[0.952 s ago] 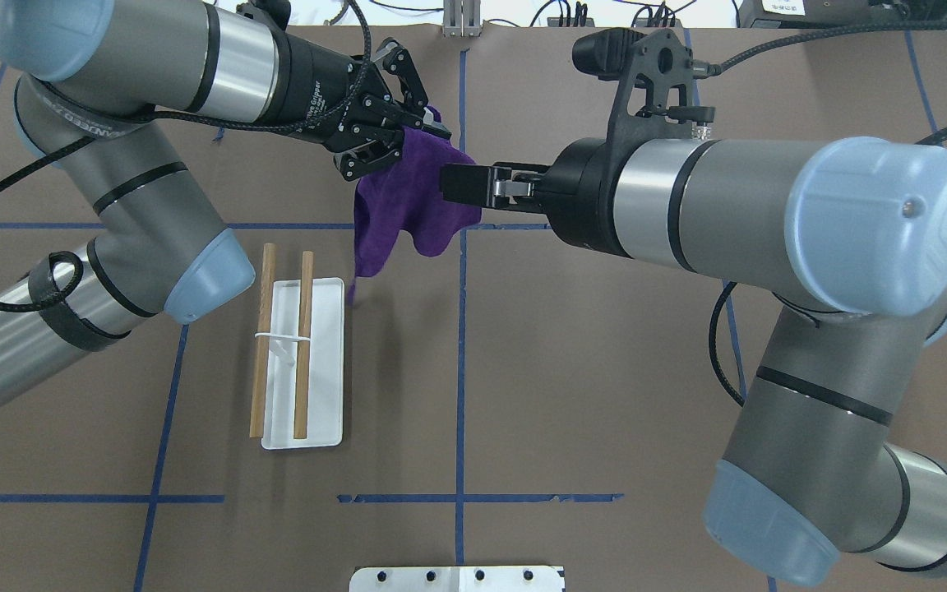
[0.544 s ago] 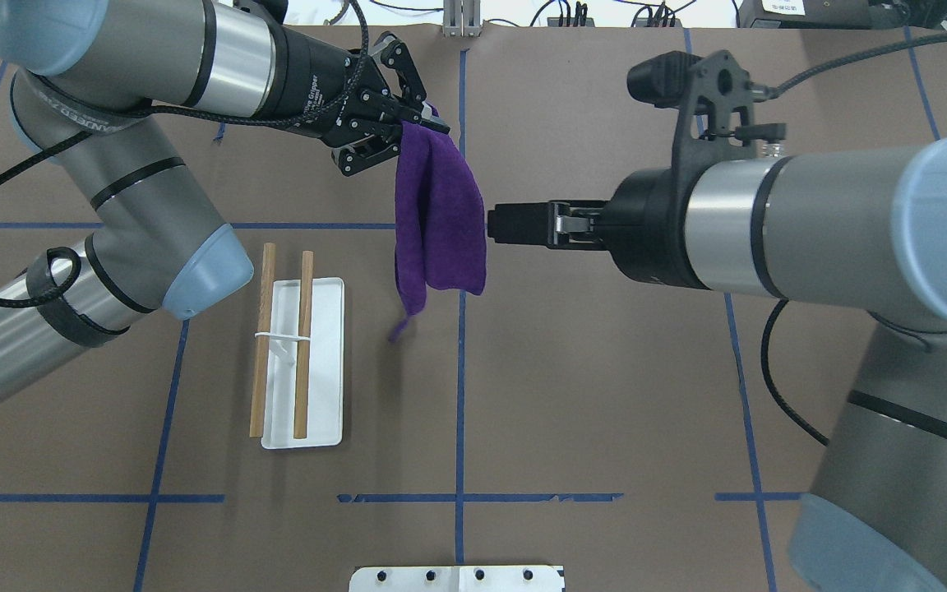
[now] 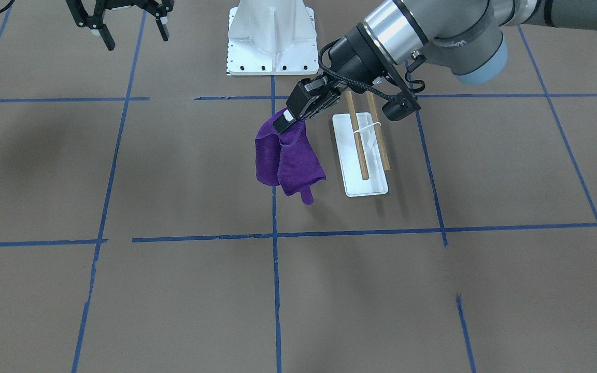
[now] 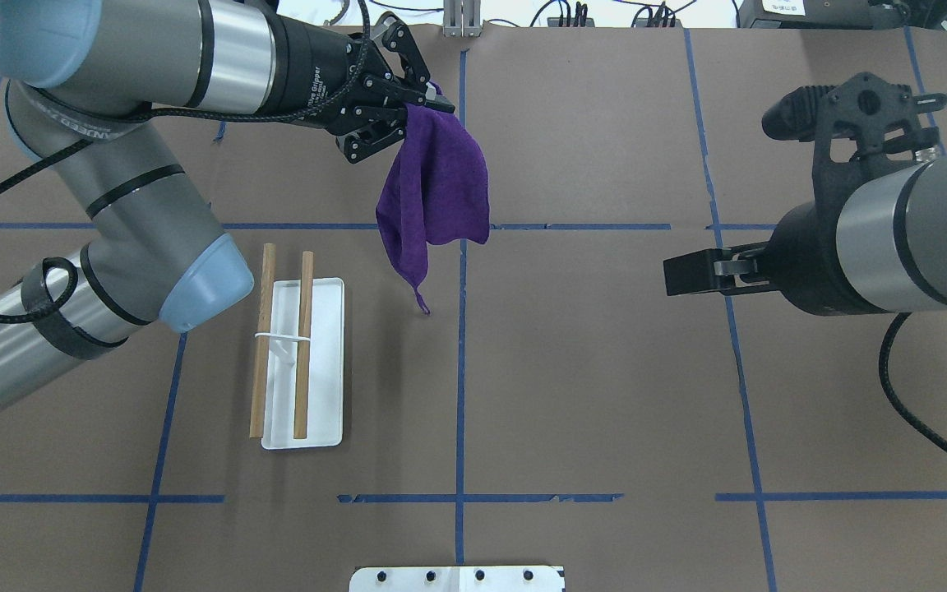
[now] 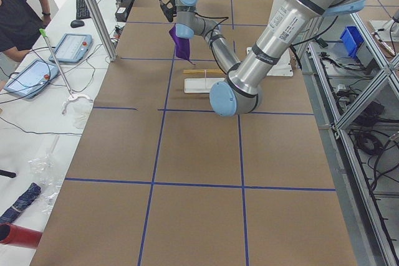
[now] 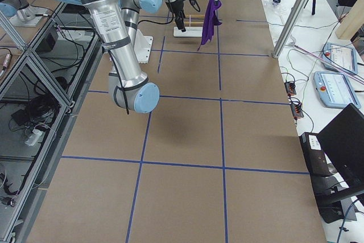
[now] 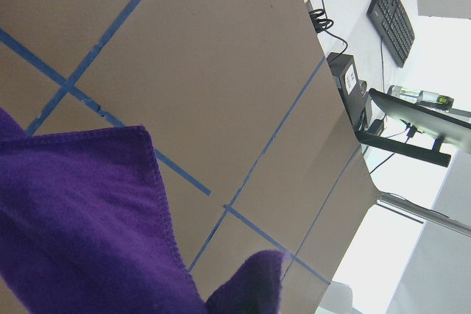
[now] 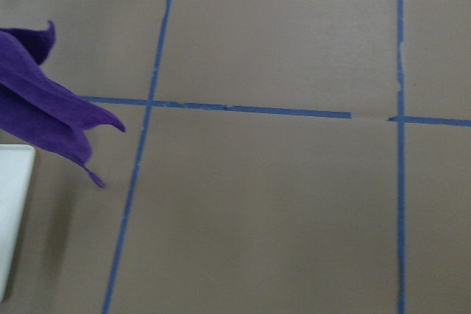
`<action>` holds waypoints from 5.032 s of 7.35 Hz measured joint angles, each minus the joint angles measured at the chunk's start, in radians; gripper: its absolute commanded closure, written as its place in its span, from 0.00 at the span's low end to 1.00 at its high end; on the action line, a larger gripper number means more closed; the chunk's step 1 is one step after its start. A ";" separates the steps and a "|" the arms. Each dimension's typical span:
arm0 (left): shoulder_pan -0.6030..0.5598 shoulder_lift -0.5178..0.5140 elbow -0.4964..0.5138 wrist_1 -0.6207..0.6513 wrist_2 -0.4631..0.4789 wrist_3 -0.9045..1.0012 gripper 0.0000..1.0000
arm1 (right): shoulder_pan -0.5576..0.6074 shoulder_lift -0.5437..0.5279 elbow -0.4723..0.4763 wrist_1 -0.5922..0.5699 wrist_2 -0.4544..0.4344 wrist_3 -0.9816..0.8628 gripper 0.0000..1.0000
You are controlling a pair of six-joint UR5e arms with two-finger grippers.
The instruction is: Hang towel on rack
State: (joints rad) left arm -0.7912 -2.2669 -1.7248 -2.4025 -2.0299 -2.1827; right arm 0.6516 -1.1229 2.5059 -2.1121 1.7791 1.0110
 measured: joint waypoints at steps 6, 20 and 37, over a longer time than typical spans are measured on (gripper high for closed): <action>0.301 0.100 -0.359 0.526 0.500 0.280 1.00 | 0.313 -0.092 -0.107 -0.193 0.232 -0.545 0.00; 0.300 0.705 -0.542 0.701 0.760 0.602 0.00 | 0.612 -0.277 -0.383 0.051 0.422 -0.874 0.00; -0.720 0.705 0.067 0.774 -0.252 2.240 0.00 | 0.865 -0.530 -0.786 0.572 0.580 -0.964 0.00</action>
State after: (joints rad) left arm -1.5117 -1.5618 -1.6577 -1.6290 -2.2819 0.0574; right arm 1.5163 -1.6528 1.7197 -1.5404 2.3591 0.0468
